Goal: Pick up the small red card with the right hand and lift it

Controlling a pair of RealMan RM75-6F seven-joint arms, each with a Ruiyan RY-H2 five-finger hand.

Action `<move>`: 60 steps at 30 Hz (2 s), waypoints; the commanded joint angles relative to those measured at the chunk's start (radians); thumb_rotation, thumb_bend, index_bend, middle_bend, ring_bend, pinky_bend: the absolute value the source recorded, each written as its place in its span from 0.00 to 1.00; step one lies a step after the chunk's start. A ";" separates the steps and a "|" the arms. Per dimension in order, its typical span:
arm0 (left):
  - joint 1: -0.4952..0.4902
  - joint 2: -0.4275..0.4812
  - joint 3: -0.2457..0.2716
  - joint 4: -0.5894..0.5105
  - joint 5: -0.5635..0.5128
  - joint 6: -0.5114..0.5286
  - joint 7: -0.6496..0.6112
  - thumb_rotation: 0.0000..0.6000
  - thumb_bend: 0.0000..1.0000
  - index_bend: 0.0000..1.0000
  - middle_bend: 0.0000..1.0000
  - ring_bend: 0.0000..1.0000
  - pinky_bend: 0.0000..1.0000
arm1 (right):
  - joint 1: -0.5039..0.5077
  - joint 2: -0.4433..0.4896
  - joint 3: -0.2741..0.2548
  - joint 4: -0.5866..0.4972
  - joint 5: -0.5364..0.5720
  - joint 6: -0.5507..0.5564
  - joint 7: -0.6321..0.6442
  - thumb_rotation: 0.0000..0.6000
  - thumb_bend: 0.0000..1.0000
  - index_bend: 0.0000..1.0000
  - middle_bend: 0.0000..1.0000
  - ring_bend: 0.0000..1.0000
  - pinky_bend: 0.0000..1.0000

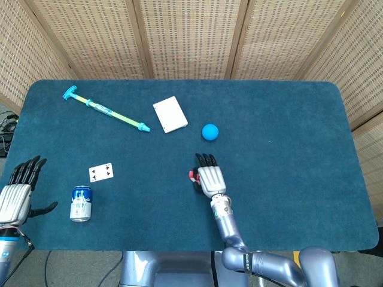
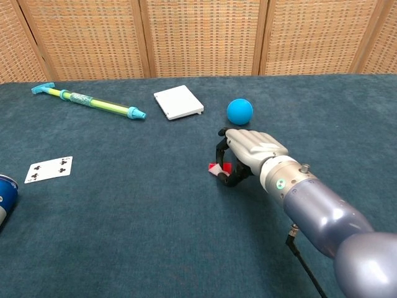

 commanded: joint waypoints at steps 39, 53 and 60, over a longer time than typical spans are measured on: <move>-0.001 -0.002 -0.003 -0.001 -0.004 0.003 0.009 1.00 0.13 0.00 0.00 0.00 0.04 | 0.064 0.170 0.134 -0.082 0.041 0.025 0.035 1.00 0.61 0.62 0.14 0.00 0.00; 0.012 -0.005 0.010 -0.014 0.049 0.048 0.021 1.00 0.13 0.00 0.00 0.00 0.04 | -0.175 0.507 0.097 -0.557 0.023 0.013 0.296 1.00 0.60 0.62 0.14 0.00 0.00; 0.025 -0.007 0.020 -0.031 0.092 0.091 0.045 1.00 0.13 0.00 0.00 0.00 0.04 | -0.272 0.643 0.040 -0.720 -0.051 0.022 0.406 1.00 0.60 0.62 0.14 0.00 0.00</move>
